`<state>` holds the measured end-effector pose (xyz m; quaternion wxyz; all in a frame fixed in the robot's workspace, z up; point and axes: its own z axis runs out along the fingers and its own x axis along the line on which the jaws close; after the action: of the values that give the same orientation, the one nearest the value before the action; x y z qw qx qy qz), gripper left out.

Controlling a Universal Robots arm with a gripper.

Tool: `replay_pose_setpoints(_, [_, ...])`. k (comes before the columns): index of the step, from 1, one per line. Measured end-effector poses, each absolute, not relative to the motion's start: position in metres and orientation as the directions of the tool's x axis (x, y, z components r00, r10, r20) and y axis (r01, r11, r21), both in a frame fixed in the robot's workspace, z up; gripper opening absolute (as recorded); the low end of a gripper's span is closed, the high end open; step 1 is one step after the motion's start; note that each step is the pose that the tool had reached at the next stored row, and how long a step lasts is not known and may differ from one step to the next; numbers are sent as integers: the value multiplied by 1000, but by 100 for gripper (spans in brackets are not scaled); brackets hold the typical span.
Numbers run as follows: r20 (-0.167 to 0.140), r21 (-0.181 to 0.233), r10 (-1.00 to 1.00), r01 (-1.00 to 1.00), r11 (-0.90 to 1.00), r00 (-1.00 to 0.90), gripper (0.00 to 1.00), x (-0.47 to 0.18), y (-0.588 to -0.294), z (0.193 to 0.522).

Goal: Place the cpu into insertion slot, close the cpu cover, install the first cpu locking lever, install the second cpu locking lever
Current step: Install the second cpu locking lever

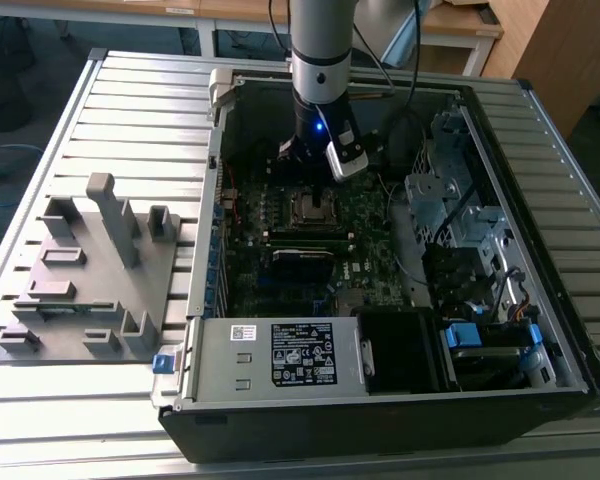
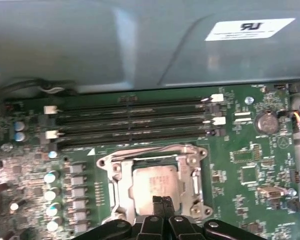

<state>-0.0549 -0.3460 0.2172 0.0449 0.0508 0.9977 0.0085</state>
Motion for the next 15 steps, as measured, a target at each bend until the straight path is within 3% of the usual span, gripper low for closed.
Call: replay_pose_setpoints(15, [-89, 19, 102, 101, 995, -991, 10, -53, -345, 217])
